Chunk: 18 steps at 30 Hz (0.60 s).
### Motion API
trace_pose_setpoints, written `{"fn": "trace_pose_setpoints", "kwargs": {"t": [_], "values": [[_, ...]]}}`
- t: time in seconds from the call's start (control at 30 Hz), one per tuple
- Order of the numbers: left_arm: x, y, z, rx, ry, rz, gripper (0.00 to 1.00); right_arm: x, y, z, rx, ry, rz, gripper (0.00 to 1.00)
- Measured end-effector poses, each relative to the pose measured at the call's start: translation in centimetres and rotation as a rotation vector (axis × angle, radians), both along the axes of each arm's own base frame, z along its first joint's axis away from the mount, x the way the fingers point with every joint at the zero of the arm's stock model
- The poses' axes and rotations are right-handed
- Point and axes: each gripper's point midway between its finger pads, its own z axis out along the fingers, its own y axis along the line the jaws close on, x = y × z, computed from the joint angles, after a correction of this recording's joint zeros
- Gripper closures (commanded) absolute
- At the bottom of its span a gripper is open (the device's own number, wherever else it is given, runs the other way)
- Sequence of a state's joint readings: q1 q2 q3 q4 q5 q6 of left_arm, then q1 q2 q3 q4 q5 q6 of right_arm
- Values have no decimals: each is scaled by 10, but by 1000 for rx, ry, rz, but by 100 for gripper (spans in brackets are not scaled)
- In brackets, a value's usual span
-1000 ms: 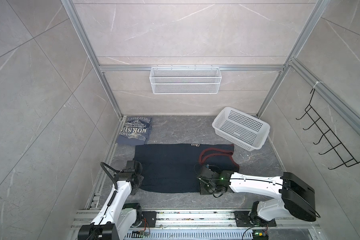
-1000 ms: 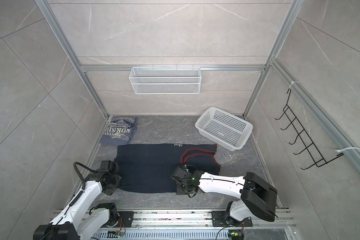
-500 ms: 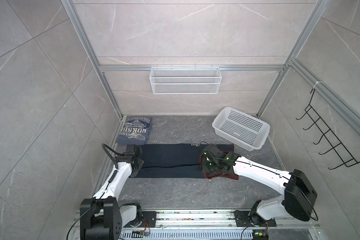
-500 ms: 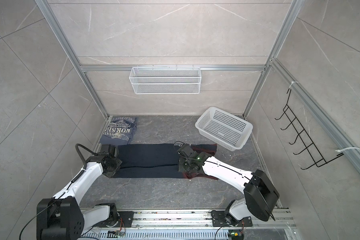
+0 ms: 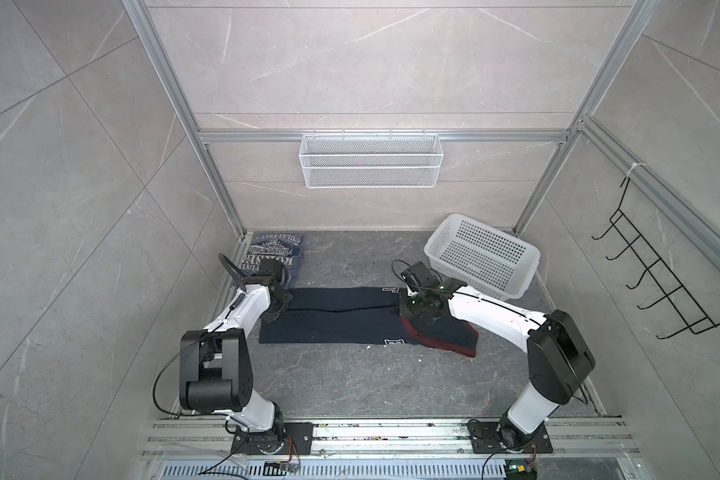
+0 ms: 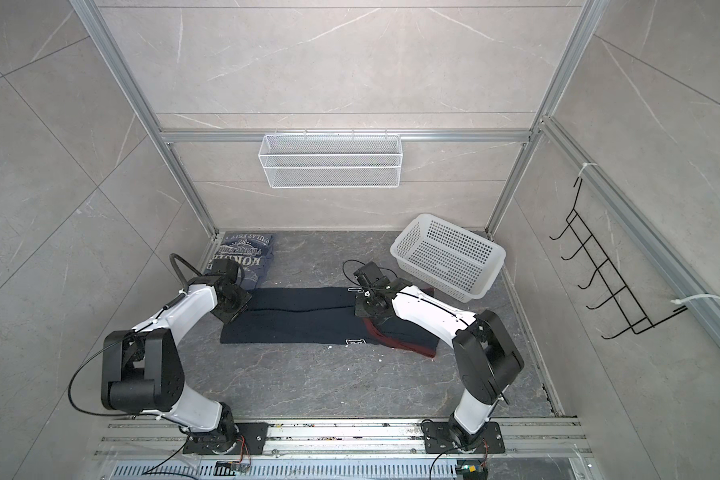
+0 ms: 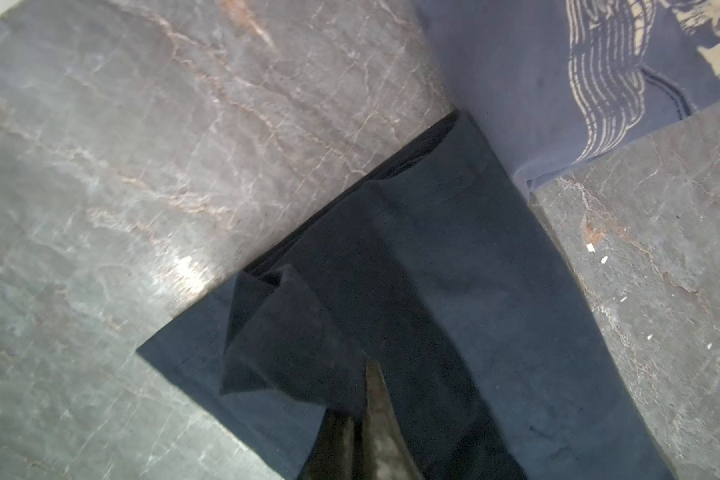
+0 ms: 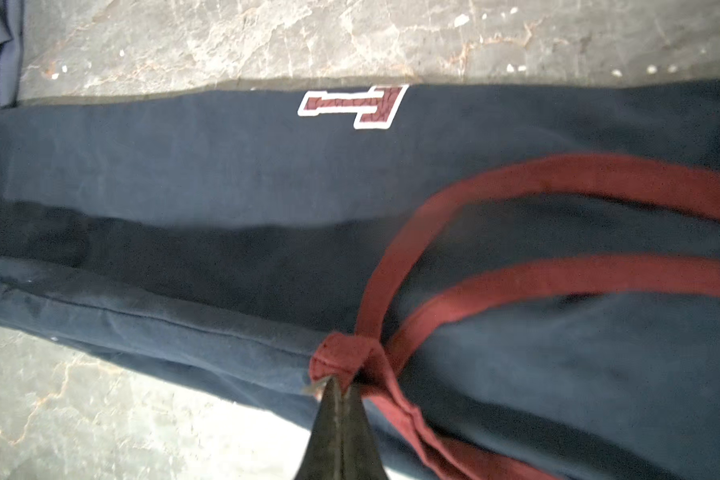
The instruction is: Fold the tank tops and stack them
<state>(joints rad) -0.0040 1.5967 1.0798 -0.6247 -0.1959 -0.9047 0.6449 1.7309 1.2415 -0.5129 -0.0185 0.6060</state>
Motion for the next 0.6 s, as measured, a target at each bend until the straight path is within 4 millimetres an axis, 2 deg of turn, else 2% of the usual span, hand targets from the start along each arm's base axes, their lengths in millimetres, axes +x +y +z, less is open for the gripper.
{"fn": "trace_pose_setpoints", "kwargs": {"t": [0.1,0.13,0.17,0.27,0.33,0.43,0.5,0.6], "values": [[9,-2,-7,-4,24,-21,94,7,0,-8,-12,8,-1,100],[12,-3,-10,-7,34,-30,89,10,0,-11,-16,9,0,97],[15,-3,-12,-6,41,-36,83,13,0,-12,-20,11,1,90],[24,-4,-18,-2,68,-69,67,21,-2,-15,-32,5,-4,56],[29,-3,-16,10,81,-86,56,24,-8,-14,-49,-1,-10,45],[34,3,-2,52,70,-104,38,27,-18,-11,-89,-18,-14,41],[34,10,11,88,53,-101,32,25,-26,-3,-111,-36,-19,40],[25,19,37,142,18,-89,28,16,-40,21,-122,-83,-33,40]]}}
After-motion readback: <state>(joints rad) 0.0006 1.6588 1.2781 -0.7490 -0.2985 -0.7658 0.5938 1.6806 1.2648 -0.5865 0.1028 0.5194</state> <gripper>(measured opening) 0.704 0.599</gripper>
